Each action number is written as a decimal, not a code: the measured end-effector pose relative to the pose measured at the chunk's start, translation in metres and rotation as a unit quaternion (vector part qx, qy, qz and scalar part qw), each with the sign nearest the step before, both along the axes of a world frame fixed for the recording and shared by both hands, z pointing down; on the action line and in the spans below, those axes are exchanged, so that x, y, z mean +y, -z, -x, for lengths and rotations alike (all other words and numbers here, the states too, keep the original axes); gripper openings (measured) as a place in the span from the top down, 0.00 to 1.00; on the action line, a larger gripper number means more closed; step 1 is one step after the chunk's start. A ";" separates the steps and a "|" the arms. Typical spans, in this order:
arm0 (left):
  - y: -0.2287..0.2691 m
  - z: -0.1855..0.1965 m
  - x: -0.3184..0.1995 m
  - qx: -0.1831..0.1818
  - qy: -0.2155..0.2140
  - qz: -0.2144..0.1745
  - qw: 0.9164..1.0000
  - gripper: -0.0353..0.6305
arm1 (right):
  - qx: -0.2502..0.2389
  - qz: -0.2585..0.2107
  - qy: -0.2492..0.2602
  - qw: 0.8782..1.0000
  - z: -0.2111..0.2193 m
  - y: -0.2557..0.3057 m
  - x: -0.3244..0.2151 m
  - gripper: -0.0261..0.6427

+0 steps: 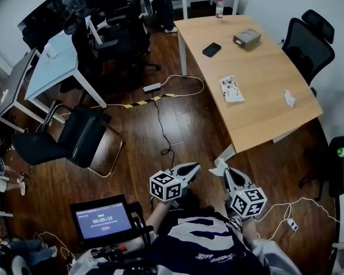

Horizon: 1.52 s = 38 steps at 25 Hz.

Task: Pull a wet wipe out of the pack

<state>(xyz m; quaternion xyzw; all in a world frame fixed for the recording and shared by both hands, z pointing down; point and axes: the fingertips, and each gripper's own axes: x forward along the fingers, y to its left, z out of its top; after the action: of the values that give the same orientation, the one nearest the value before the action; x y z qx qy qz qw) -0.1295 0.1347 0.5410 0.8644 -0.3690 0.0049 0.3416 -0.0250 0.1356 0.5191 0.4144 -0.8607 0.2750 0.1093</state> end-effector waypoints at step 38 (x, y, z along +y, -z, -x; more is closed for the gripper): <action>0.014 -0.129 0.094 -0.043 -0.013 -0.014 0.999 0.94 | -0.004 -0.031 0.007 0.999 -0.122 0.000 0.082 0.95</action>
<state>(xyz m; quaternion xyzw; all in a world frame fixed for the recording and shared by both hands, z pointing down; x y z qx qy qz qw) -0.0003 0.2282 0.5274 0.8726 -0.3723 0.0417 0.3134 0.0969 0.2175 0.5191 0.4102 -0.8722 0.2489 0.0953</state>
